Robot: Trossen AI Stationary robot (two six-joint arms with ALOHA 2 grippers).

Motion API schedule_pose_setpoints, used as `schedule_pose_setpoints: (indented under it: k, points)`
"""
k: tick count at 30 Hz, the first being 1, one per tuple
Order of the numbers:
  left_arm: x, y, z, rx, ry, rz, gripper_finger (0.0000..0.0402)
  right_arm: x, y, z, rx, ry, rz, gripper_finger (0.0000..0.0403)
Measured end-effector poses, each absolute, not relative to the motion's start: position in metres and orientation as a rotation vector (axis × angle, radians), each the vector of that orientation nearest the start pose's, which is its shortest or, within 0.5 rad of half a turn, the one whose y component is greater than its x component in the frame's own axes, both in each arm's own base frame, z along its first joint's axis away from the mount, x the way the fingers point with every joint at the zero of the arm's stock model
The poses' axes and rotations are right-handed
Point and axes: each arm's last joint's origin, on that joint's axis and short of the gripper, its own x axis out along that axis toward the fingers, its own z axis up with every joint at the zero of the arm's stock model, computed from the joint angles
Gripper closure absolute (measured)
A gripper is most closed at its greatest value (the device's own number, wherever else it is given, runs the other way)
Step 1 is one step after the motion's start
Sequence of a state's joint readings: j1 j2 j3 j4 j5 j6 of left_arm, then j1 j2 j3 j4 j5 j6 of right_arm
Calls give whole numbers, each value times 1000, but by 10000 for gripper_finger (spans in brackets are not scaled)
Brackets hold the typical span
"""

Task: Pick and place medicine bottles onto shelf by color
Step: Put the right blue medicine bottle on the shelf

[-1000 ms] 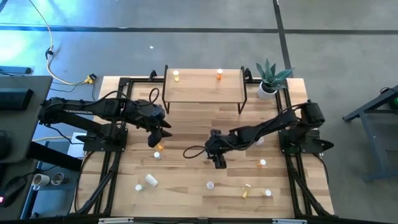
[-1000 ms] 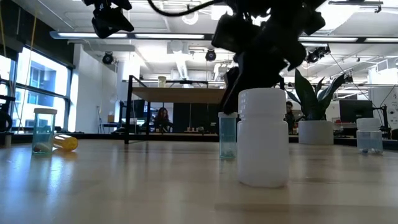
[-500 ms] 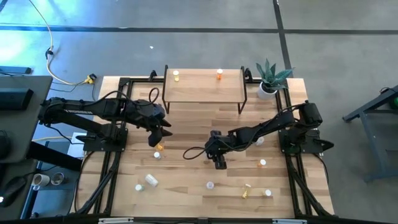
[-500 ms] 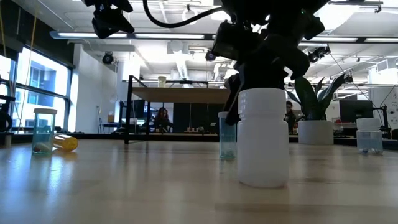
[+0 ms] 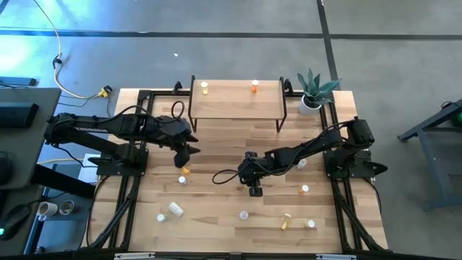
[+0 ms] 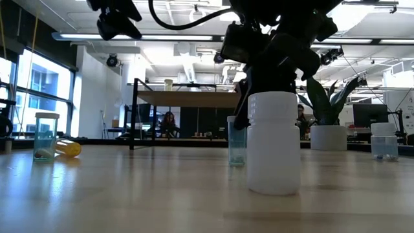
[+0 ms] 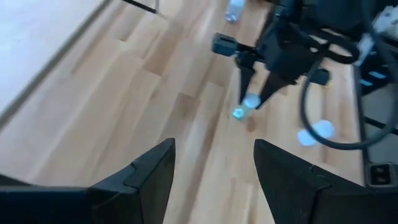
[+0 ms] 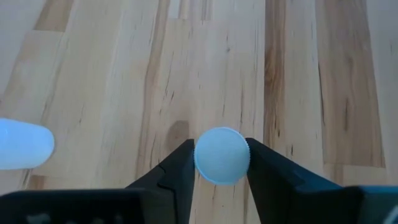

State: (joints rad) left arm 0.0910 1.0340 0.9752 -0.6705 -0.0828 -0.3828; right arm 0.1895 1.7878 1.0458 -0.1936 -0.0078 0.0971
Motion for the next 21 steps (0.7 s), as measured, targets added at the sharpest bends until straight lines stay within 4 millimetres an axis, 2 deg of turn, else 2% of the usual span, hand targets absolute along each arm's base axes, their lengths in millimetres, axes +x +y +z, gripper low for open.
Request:
schedule_pose_setpoints:
  k: [5, 10, 15, 21]
  points:
    - [202, 23, 309, -295, 714, 363, 193, 349, 67, 163, 45, 940, 117, 285]
    - [200, 28, 308, -232, 733, 399, 193, 349, 64, 175, 127, 896, 77, 285]
    - [196, 37, 309, -179, 746, 420, 193, 354, 48, 196, 239, 806, -18, 285]
    - [192, 52, 308, -113, 783, 477, 193, 374, 22, 237, 291, 676, -84, 286]
